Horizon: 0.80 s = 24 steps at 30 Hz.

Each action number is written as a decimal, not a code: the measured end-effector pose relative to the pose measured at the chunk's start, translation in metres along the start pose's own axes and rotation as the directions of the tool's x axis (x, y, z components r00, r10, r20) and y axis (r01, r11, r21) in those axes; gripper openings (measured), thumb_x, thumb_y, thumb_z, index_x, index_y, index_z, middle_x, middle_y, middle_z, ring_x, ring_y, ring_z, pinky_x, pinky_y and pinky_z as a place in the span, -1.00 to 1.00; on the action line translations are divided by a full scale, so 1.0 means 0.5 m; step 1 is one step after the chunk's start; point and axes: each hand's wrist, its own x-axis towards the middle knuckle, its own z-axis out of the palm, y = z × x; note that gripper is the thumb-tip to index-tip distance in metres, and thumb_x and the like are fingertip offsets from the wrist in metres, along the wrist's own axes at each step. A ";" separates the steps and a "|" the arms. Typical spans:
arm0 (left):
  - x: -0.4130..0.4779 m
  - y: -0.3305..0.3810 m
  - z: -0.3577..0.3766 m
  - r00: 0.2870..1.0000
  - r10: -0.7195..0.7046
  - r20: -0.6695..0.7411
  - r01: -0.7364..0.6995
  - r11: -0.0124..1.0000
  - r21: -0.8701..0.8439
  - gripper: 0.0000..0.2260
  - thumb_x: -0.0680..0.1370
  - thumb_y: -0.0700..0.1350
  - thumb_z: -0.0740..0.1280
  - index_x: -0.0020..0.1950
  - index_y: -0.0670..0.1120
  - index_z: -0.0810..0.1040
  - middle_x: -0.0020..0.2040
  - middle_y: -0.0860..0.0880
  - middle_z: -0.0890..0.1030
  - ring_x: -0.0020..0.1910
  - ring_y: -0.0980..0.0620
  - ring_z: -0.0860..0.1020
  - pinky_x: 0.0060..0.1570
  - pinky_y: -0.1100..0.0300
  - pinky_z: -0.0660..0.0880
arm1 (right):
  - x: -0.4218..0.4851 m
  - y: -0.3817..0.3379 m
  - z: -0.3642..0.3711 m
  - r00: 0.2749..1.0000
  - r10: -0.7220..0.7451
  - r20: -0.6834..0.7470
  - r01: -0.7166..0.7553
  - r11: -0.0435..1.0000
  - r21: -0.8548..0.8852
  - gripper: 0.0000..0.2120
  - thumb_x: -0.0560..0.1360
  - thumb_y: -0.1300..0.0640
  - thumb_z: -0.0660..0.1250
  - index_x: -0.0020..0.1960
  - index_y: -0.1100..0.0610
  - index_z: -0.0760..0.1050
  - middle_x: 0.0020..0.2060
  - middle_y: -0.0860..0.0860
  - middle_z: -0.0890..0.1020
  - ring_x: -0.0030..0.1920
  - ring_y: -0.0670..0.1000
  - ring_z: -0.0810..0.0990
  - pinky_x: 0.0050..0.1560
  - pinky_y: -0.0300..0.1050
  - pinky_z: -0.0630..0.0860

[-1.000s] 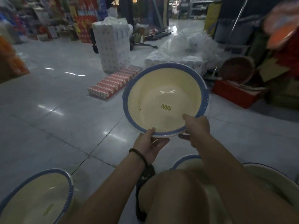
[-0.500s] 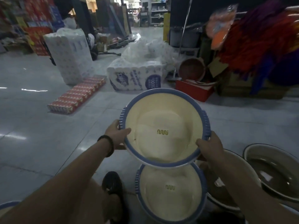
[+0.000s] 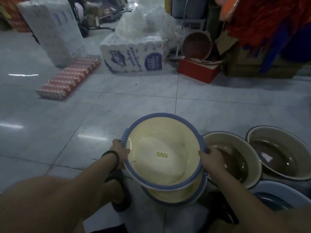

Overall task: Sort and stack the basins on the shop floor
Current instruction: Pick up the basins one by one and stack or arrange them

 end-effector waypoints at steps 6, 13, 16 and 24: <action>0.022 -0.060 0.119 0.998 0.057 -0.035 -0.060 0.995 -0.083 -0.66 0.60 -0.17 0.33 0.28 0.05 0.28 0.10 -0.12 0.57 -0.04 -0.12 0.56 -0.14 0.05 0.54 | 0.022 0.041 -0.026 0.993 0.094 -0.069 -0.102 0.987 -0.125 -0.82 0.62 0.14 0.35 0.22 0.10 0.55 0.04 0.07 0.64 0.09 0.14 0.63 0.21 0.21 0.60; 0.045 -0.112 0.180 1.000 0.020 -0.020 -0.020 1.000 0.010 -0.58 0.57 -0.18 0.37 0.40 -0.06 0.35 0.21 -0.12 0.58 0.04 -0.09 0.53 0.10 0.03 0.50 | 0.033 0.103 -0.017 0.995 0.093 -0.031 -0.098 0.941 -0.323 -0.76 0.62 0.14 0.33 0.27 0.18 0.57 0.14 0.15 0.65 0.19 0.20 0.61 0.31 0.20 0.53; 0.053 -0.129 0.200 0.999 0.006 -0.041 -0.005 0.999 0.034 -0.58 0.58 -0.19 0.35 0.42 -0.08 0.36 0.26 -0.15 0.57 0.14 -0.16 0.55 0.19 0.00 0.49 | 0.043 0.120 -0.005 0.996 0.092 0.000 -0.085 0.920 -0.383 -0.83 0.61 0.15 0.35 0.17 0.18 0.59 0.07 0.18 0.68 0.12 0.23 0.65 0.24 0.21 0.58; 0.092 -0.152 0.222 0.998 0.053 -0.032 -0.048 0.991 0.123 -0.60 0.59 -0.20 0.32 0.43 -0.06 0.41 0.29 -0.15 0.58 0.23 -0.20 0.55 0.28 -0.04 0.46 | 0.072 0.164 0.007 0.994 0.111 0.026 -0.078 0.829 -0.554 -0.77 0.64 0.11 0.33 0.16 0.25 0.64 0.09 0.20 0.70 0.15 0.21 0.64 0.11 -0.10 0.46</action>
